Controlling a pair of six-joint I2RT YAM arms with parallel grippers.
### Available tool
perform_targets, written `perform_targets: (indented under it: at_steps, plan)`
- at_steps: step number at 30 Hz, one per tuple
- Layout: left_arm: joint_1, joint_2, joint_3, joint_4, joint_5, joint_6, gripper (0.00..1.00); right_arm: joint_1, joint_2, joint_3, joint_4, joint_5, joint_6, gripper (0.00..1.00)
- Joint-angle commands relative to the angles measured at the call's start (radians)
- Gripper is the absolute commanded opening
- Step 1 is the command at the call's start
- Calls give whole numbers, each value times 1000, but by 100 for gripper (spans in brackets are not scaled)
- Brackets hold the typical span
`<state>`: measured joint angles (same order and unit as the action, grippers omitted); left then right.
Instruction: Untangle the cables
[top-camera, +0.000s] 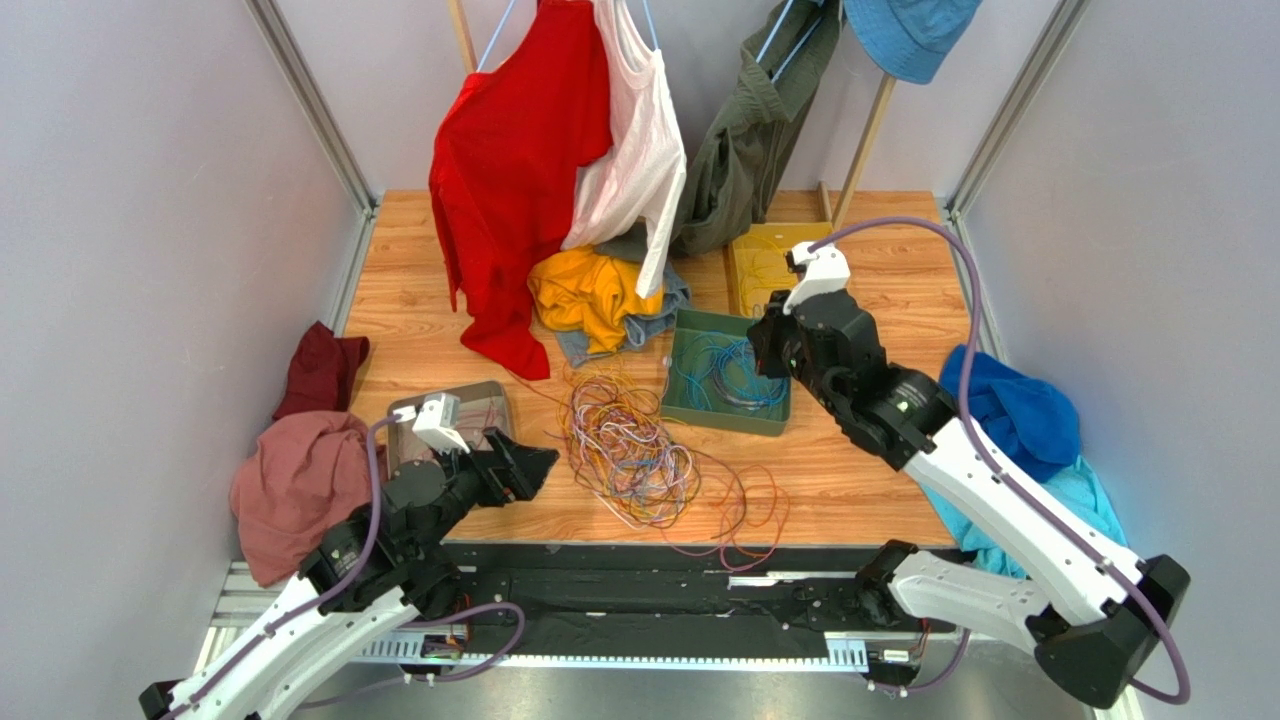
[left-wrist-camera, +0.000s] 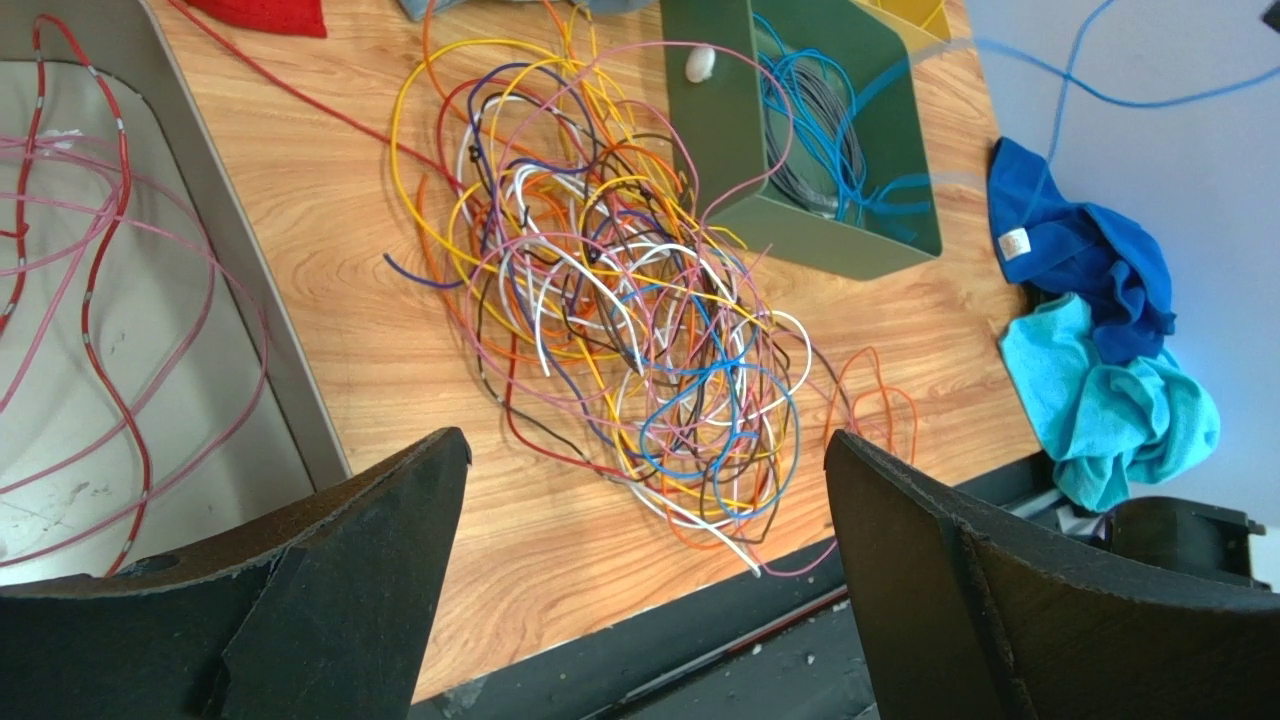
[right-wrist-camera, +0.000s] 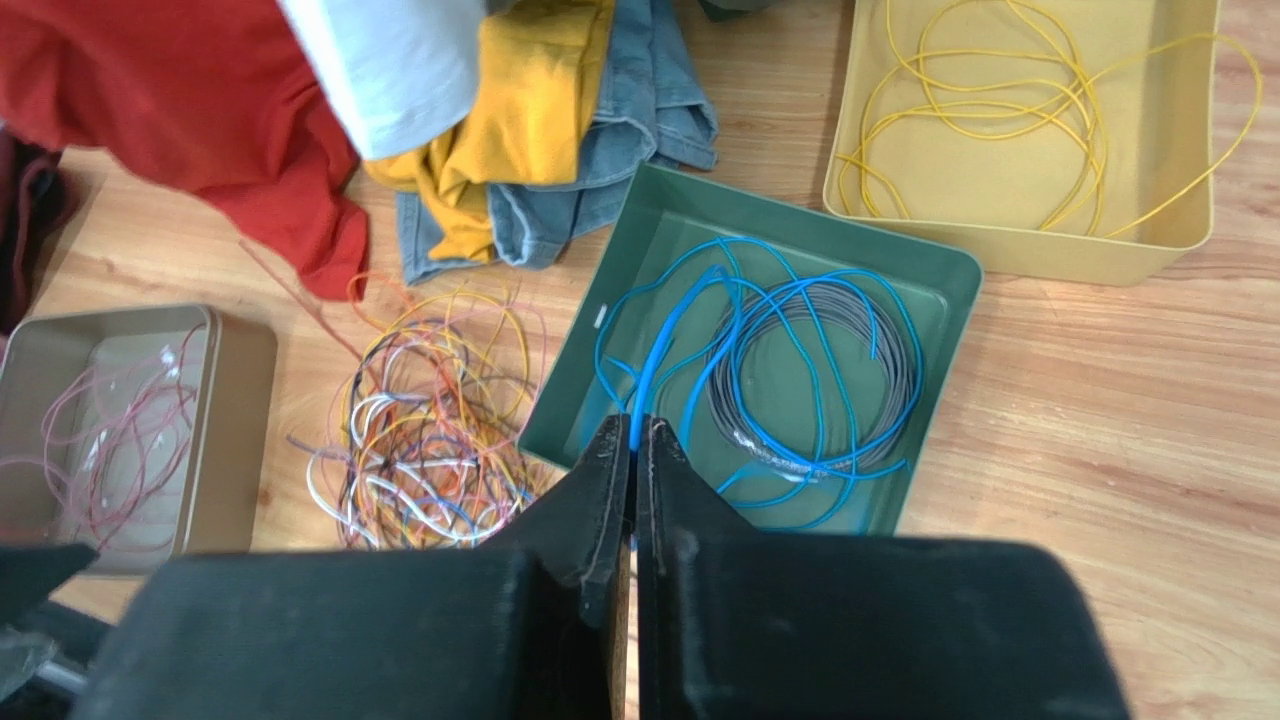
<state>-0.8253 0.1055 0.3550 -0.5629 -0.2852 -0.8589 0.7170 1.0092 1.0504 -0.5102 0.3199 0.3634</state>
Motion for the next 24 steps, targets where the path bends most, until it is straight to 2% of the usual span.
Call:
perform_targets:
  at_steps: [1,17,21,23,24]
  plan:
    - [-3,5,41,-25,-12,-12,98,-42,57,0,122,-48,23,0]
    - [-3,33,12,12,4,-11,97,-163,227,-119,251,-131,43,0]
    - [-3,52,-2,40,21,-11,97,-166,284,-148,256,-232,72,0]
    - [-3,60,-4,49,26,-6,97,-144,284,-148,257,-290,98,22]
    - [-3,69,-1,55,26,-3,97,-120,275,-144,253,-271,97,32]
